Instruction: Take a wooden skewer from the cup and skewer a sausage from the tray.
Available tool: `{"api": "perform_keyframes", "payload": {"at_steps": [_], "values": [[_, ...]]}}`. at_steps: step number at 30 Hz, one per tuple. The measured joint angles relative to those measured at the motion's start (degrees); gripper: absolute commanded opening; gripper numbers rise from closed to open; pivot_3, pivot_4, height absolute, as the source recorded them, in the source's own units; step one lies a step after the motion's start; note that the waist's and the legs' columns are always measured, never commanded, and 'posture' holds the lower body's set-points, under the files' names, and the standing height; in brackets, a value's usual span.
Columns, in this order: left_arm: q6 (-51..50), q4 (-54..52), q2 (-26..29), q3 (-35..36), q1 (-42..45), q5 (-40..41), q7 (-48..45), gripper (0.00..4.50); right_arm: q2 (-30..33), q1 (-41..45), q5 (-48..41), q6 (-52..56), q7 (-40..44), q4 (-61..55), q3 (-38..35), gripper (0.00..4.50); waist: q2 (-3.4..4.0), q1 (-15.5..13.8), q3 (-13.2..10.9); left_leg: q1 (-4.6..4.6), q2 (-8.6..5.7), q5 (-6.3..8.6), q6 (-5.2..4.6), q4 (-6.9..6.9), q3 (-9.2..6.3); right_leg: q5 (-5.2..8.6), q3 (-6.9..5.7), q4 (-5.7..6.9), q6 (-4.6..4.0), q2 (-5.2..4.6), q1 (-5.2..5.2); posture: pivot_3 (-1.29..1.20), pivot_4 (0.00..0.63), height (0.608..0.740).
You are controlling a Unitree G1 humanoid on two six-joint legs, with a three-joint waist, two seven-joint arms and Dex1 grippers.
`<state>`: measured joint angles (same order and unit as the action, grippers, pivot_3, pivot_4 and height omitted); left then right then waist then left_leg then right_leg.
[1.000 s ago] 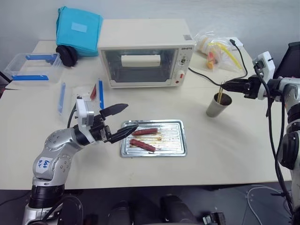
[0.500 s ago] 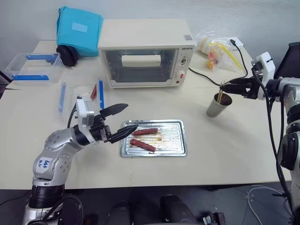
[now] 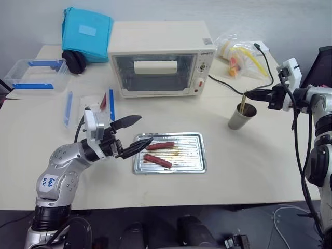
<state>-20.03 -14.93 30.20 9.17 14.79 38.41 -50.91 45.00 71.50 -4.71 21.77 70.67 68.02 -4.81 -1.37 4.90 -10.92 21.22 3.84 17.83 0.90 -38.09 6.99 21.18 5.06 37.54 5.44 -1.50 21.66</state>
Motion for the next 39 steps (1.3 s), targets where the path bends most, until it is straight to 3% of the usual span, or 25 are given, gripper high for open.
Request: {"api": "perform_keyframes", "payload": {"at_steps": [6,13,18,26,32,34,39], "values": [[0.00,0.00,0.00,0.00,0.00,0.00,0.01,4.50,1.66,0.74,0.00,-0.28,0.45,-0.01,-0.17,0.02,0.01,-0.08,-0.01,0.01,-0.01,0.00,0.00,0.00,0.00,0.00,0.00,-0.01,0.00,-0.01,0.00,0.00,0.150,0.740],[-0.77,-0.05,0.00,0.10,-0.60,0.55,0.04,4.50,7.45,8.05,-0.37,0.13,3.67,-2.54,-0.41,0.02,0.13,-0.05,-0.08,0.01,-0.01,0.01,0.00,0.04,0.01,0.00,0.01,-0.06,0.00,0.00,0.01,0.00,0.150,0.740],[-1.37,0.11,-0.80,0.08,-0.47,0.81,0.35,4.50,7.33,13.00,-4.79,7.51,4.84,-6.31,-3.70,0.02,0.18,0.02,-0.11,-0.02,0.00,0.01,0.01,0.07,0.04,0.00,0.02,-0.04,0.00,0.02,0.03,0.00,0.150,0.740],[8.89,4.75,-11.89,-2.97,3.92,-4.52,3.60,4.50,-3.07,7.34,-18.87,29.00,-1.13,-26.12,-11.32,0.02,0.18,-0.49,-0.11,0.12,0.01,0.01,0.00,0.00,-0.09,0.00,-0.02,0.00,0.01,-0.02,0.04,0.00,0.150,0.740],[22.83,15.09,-24.03,-5.30,10.94,-11.73,8.99,4.50,-16.80,-0.40,-34.78,51.02,-18.61,-45.93,-23.82,0.02,0.18,-1.21,-0.11,0.53,0.01,-0.04,-0.03,-0.17,-0.11,-0.02,0.01,0.31,0.04,-0.03,0.53,0.00,0.150,0.740],[25.43,17.71,-26.86,-5.58,13.41,-12.55,10.67,4.50,-19.62,-1.29,-38.33,55.49,-23.43,-49.57,-27.26,0.02,0.19,-1.51,-0.10,1.08,0.02,-0.08,-0.07,-0.42,-0.11,-0.04,0.01,0.54,0.07,-0.04,1.05,0.00,0.150,0.740],[30.99,22.60,-31.74,-7.31,18.75,-14.55,12.45,4.50,-25.93,-3.72,-45.36,62.58,-34.06,-56.67,-33.49,0.02,0.19,-1.58,-0.10,1.22,0.01,-0.08,-0.08,-0.57,-0.11,-0.04,0.01,0.81,0.07,-0.04,1.14,0.00,0.150,0.740]]}}
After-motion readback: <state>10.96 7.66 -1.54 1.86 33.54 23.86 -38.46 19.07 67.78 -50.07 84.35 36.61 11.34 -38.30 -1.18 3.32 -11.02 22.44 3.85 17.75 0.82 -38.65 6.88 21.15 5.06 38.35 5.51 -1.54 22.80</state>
